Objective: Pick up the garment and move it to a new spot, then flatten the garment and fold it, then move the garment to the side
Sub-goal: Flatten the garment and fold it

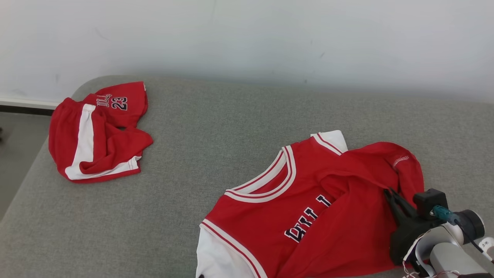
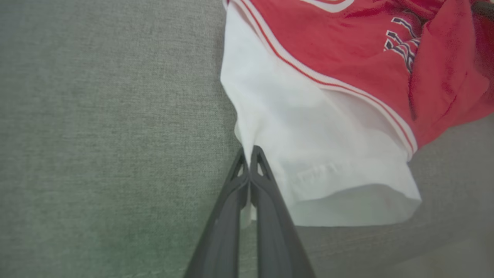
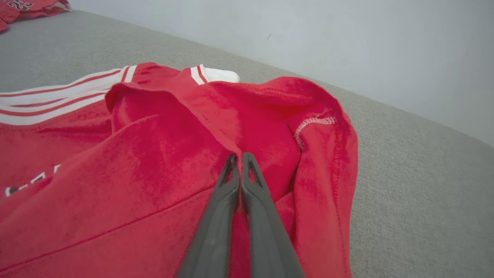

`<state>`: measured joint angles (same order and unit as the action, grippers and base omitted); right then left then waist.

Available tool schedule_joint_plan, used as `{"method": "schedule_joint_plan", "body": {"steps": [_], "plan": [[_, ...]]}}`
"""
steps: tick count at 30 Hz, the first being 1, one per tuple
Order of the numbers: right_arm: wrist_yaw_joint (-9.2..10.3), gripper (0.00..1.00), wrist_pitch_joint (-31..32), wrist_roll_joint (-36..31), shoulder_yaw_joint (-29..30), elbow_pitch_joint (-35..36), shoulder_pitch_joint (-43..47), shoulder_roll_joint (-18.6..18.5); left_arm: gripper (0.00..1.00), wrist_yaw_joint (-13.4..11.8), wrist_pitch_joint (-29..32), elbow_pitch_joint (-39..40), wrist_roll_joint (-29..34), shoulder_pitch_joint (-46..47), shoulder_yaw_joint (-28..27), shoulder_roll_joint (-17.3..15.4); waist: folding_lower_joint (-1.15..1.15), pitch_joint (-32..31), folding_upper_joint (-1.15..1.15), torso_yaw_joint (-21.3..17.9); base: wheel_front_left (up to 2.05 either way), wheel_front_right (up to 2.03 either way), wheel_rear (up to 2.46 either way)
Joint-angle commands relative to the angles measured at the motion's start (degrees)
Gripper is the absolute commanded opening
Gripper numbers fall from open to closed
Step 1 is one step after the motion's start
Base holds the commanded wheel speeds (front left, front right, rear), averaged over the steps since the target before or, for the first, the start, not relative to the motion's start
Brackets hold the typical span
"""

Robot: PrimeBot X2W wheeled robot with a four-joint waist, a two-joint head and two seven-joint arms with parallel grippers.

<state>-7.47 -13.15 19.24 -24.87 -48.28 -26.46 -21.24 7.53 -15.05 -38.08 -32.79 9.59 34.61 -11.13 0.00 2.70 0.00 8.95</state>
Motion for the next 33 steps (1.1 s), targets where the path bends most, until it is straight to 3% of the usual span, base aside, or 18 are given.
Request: {"method": "schedule_joint_plan", "body": {"steps": [1,6,11,17,22,26,33], "plan": [[-0.06,0.0,-0.6,1.3,-0.1,1.0,1.3,-0.1,0.0,-0.1,-0.2,0.8,-1.3,-1.0,-0.8,-0.1,0.0,-0.6,0.0,-0.5,0.0,0.0,0.0],[-0.06,0.0,-0.1,5.1,-1.9,6.0,3.4,-1.4,0.0,-0.1,-0.2,7.0,-4.0,-2.4,-4.1,-0.3,0.0,-1.6,0.0,-1.7,0.0,0.0,0.0],[-0.06,0.0,4.4,9.8,-3.9,15.8,3.3,-4.0,0.0,-0.1,-0.2,16.3,-8.2,0.5,-7.6,-3.1,0.0,-2.1,0.0,-3.5,0.0,0.0,0.0],[-0.06,0.0,9.2,13.7,-2.9,23.7,0.0,-5.2,0.0,-0.1,0.7,20.0,-12.0,9.4,-7.8,-7.7,0.0,-0.6,0.0,-4.9,0.0,0.0,0.0],[-0.06,0.0,15.1,18.7,0.8,27.5,-7.4,-5.2,0.0,-0.1,5.6,21.4,-15.8,24.6,-8.6,-11.0,0.0,4.3,0.0,-6.2,0.0,0.0,0.0],[-0.06,0.0,20.0,21.6,4.0,26.9,-17.0,-4.9,0.0,-0.1,10.2,19.2,-18.4,39.8,-9.7,-11.7,0.0,10.4,0.0,-7.5,0.0,0.0,0.0],[-0.06,0.0,26.6,23.9,15.5,16.9,-43.0,-1.1,0.0,-0.2,15.6,7.8,-16.9,71.8,-10.9,-10.4,0.0,23.2,0.0,-10.9,0.0,0.0,0.0]]}}
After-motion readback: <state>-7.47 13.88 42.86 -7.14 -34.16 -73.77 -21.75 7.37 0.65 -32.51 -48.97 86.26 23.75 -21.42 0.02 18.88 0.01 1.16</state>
